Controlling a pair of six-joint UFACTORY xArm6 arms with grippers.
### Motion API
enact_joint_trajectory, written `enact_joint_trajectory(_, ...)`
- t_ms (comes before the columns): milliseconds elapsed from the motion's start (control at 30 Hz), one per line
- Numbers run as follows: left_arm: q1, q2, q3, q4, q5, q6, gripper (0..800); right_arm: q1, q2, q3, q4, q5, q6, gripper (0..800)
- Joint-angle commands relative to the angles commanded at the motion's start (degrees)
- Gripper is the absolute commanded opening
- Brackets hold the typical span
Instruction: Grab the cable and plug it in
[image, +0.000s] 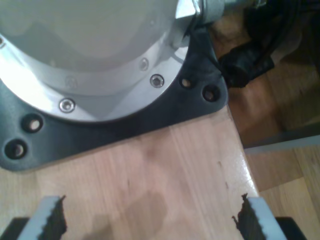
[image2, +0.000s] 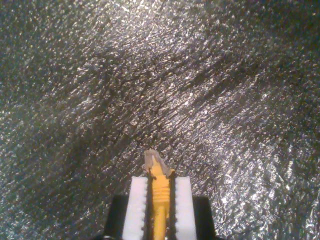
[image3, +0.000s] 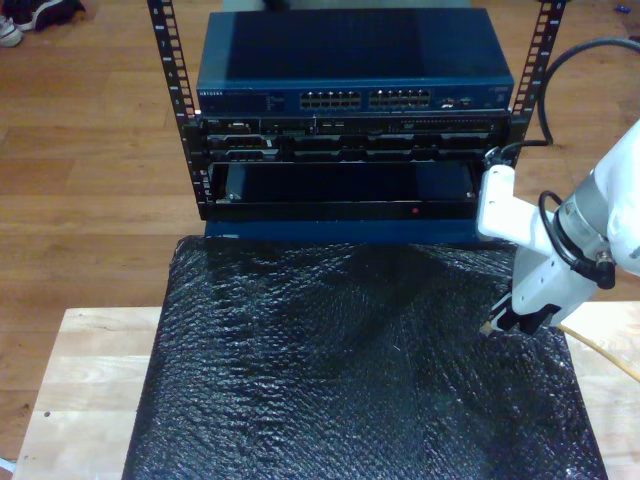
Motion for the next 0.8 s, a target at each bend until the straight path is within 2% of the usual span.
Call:
enact_joint_trajectory(267,1.8,0.2,0.1,-0.2,-0.1,-0.1,800,0.0,0.0,0.1,0.1,0.0,-0.1,0)
enact_joint_trajectory(400,2.7,1.4,-0.1,-0.1,-0.1,0.0,800,0.0,0.1,0.2,0.1,0.0,-0.1,0)
enact_joint_trajectory(800,2.7,1.4,-0.1,-0.1,-0.1,0.0,800,0.0,-0.2,-1.0,0.3,-0.3,-0.2,0)
